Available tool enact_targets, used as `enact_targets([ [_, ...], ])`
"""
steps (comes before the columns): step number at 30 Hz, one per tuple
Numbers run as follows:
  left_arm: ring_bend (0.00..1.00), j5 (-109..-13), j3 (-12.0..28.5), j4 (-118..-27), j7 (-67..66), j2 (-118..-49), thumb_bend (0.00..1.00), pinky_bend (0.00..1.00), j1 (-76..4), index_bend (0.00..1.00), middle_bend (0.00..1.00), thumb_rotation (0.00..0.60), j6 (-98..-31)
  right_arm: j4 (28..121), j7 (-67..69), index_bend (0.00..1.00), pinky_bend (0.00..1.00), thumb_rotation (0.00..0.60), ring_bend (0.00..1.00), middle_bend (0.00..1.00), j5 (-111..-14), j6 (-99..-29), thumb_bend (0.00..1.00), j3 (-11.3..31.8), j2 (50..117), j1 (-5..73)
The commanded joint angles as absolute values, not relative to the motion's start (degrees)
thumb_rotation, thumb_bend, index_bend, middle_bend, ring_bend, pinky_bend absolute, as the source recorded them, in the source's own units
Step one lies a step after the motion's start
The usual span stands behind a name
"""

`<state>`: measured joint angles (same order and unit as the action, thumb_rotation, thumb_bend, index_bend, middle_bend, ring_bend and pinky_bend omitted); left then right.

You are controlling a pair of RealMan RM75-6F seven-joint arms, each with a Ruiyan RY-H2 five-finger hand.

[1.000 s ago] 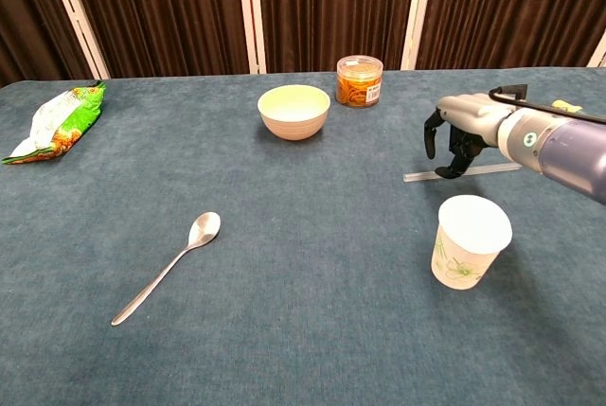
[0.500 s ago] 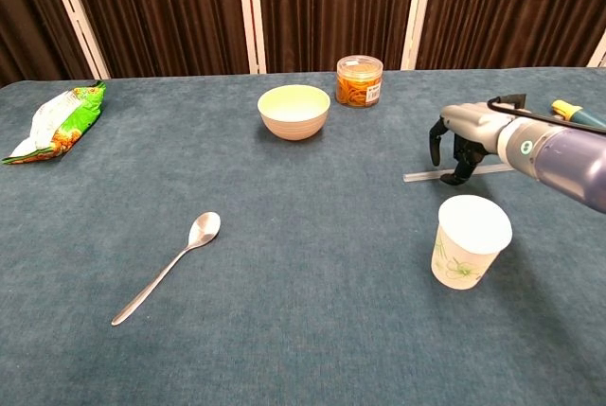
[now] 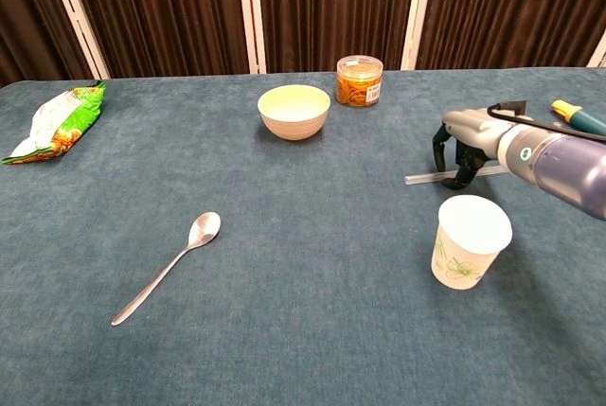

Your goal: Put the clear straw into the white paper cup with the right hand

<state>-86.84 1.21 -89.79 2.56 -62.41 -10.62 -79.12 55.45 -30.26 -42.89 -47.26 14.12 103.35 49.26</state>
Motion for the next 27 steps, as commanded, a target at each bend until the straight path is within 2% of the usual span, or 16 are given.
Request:
enact_targets([
  [1, 0.0, -86.8, 1.2, -89.8, 2.6, -62.4, 0.2, 0.0, -10.6, 0.12, 0.0, 0.6, -79.1, 55.1, -30.3, 0.56, 0.87, 0.6, 0.94, 1.0, -42.8, -47.0, 0.38, 14.2, 103.5, 49.1],
  [6, 0.0, -86.8, 1.2, -89.8, 2.6, -62.4, 0.2, 0.0, -10.6, 0.12, 0.0, 0.6, -79.1, 55.1, -29.8, 0.57, 0.87, 0.6, 0.94, 1.0, -43.4, -47.3, 0.41, 14.3, 103.7, 49.0],
  [15, 0.0, -86.9, 1.2, -89.7, 2.8, -62.4, 0.2, 0.0, -10.6, 0.12, 0.0, 0.6, -79.1, 57.4, -29.2, 0.57, 0.87, 0.6, 0.94, 1.0, -44.8, -48.6, 0.41, 15.0, 102.6, 48.7],
  [22, 0.0, -86.9, 1.2, -89.8, 2.7, -62.4, 0.21, 0.0, -10.6, 0.12, 0.0, 0.6, -79.1, 61.8, -28.0, 0.57, 0.87, 0.6, 0.94, 1.0, -45.8, -51.0, 0.41, 17.4, 99.1, 48.6],
  [27, 0.0, -86.8, 1.2, -89.9, 2.7, -62.4, 0.21, 0.0, -10.7, 0.12, 0.0, 0.6, -79.0, 69.1, -24.5, 0.57, 0.87, 0.6, 0.94, 1.0, -46.2, -53.5, 0.4, 20.7, 93.6, 47.2],
])
